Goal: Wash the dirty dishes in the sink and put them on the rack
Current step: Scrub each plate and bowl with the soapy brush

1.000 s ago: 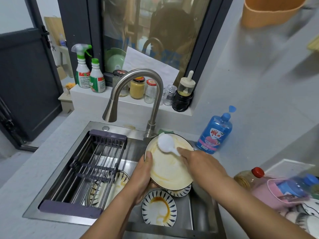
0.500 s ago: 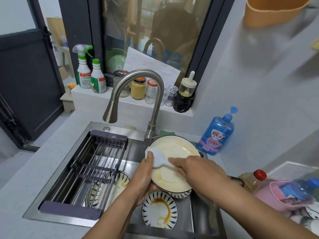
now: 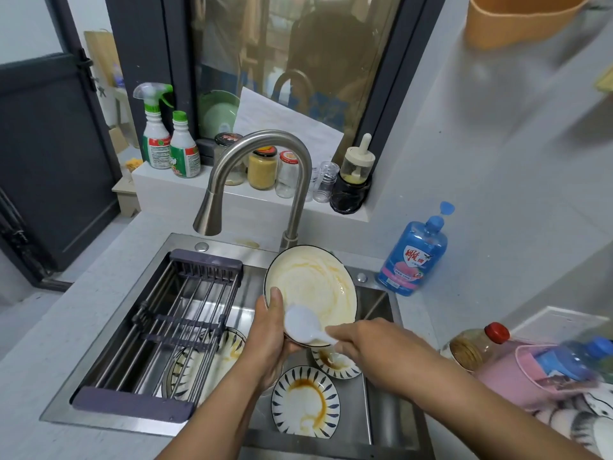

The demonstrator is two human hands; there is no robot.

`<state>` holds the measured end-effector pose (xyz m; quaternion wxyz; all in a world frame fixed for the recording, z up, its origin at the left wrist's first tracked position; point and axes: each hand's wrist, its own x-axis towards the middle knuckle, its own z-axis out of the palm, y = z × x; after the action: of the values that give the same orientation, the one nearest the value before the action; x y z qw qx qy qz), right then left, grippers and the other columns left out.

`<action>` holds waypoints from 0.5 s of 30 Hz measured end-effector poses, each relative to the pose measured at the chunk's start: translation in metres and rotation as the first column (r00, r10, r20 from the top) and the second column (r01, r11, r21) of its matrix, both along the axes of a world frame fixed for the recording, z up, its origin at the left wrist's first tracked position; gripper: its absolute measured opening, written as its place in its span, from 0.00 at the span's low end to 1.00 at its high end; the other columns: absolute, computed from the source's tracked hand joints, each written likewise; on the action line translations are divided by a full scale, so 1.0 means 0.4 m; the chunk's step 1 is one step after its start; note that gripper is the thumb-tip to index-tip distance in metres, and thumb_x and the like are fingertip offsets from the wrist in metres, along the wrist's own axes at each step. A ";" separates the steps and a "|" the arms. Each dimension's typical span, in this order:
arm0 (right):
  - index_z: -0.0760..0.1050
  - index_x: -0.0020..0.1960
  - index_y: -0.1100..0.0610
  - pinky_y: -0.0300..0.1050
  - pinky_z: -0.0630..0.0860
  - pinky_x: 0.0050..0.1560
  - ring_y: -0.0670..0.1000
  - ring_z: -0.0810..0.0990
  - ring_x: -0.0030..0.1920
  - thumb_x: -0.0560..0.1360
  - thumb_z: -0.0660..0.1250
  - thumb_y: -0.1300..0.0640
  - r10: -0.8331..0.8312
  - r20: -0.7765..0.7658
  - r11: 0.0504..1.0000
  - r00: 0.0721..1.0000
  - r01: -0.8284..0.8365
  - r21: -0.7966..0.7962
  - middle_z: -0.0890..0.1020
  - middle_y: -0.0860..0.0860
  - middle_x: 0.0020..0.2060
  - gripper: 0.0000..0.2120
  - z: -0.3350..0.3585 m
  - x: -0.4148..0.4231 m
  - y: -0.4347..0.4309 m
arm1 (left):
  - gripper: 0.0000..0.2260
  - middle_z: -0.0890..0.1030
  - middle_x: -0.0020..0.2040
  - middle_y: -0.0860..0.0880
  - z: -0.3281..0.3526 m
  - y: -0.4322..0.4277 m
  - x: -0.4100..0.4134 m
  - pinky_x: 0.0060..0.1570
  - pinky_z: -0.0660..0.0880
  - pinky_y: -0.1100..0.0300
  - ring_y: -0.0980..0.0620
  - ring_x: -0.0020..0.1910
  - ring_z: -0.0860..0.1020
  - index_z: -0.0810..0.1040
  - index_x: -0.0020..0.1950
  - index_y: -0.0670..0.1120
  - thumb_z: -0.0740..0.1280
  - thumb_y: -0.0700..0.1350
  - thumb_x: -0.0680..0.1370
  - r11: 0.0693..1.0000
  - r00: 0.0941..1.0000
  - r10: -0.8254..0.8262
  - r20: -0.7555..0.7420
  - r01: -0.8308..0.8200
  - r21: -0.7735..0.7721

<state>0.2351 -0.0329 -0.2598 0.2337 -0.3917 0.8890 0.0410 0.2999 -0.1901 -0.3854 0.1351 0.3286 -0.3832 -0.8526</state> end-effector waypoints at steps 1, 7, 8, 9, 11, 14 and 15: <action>0.71 0.70 0.41 0.55 0.78 0.58 0.53 0.81 0.57 0.85 0.56 0.46 0.011 0.005 1.000 1.000 -0.011 0.004 0.82 0.48 0.59 0.15 -0.002 0.003 -0.001 | 0.33 0.74 0.70 0.43 0.000 -0.002 0.002 0.41 0.83 0.42 0.37 0.59 0.82 0.64 0.76 0.57 0.62 0.70 0.74 1.000 1.000 0.013 0.010 -0.013 -0.011; 0.69 0.69 0.41 0.48 0.70 0.49 0.59 0.79 0.60 0.83 0.57 0.56 -0.017 -0.265 0.974 0.964 0.076 0.213 0.78 0.53 0.61 0.17 0.002 -0.058 0.036 | 0.20 0.79 0.64 0.49 0.018 -0.022 0.017 0.44 0.84 0.50 0.48 0.58 0.82 0.69 0.70 0.54 0.57 0.63 0.82 0.977 1.000 -0.009 -0.013 0.006 -0.211; 0.66 0.71 0.42 0.49 0.71 0.48 0.59 0.79 0.59 0.82 0.57 0.58 -0.023 -0.336 0.975 0.942 0.095 0.201 0.78 0.54 0.60 0.20 0.004 -0.064 0.033 | 0.19 0.80 0.63 0.49 0.024 -0.017 0.019 0.43 0.84 0.50 0.48 0.57 0.82 0.69 0.69 0.55 0.56 0.62 0.82 0.973 1.000 -0.030 0.001 0.029 -0.228; 0.63 0.74 0.43 0.50 0.73 0.49 0.60 0.79 0.59 0.82 0.57 0.60 -0.035 -0.387 0.979 0.921 0.108 0.170 0.77 0.55 0.60 0.24 0.005 -0.066 0.025 | 0.20 0.80 0.62 0.49 0.025 -0.011 0.021 0.45 0.84 0.47 0.46 0.56 0.83 0.70 0.68 0.55 0.57 0.64 0.82 0.971 0.998 -0.062 0.015 0.064 -0.232; 0.55 0.79 0.41 0.51 0.76 0.52 0.60 0.79 0.59 0.82 0.57 0.61 -0.066 -0.411 0.991 0.909 0.107 0.077 0.77 0.56 0.61 0.30 0.006 -0.070 0.002 | 0.23 0.82 0.62 0.47 0.028 0.004 0.022 0.46 0.83 0.40 0.44 0.55 0.84 0.71 0.69 0.55 0.58 0.66 0.80 0.967 0.990 -0.139 0.016 0.139 -0.213; 0.58 0.78 0.36 0.54 0.78 0.56 0.60 0.79 0.59 0.86 0.54 0.52 -0.068 -0.240 0.994 0.968 0.045 -0.100 0.78 0.55 0.62 0.23 -0.011 -0.061 -0.028 | 0.25 0.83 0.62 0.46 0.025 0.014 0.027 0.46 0.83 0.38 0.43 0.55 0.85 0.71 0.71 0.54 0.57 0.67 0.79 0.963 0.981 -0.193 0.023 0.193 -0.189; 0.61 0.77 0.34 0.54 0.78 0.57 0.59 0.79 0.59 0.86 0.54 0.48 -0.053 -0.173 0.988 0.984 0.026 -0.150 0.80 0.54 0.61 0.21 -0.017 -0.054 -0.032 | 0.27 0.83 0.62 0.45 0.024 0.014 0.029 0.46 0.83 0.38 0.42 0.55 0.85 0.71 0.71 0.54 0.57 0.68 0.79 0.965 0.980 -0.198 0.012 0.197 -0.176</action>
<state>0.2134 -0.0456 -0.2664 0.1253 -0.3850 0.9144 0.0052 0.3114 -0.1847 -0.3758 0.0792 0.2733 -0.4875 -0.8255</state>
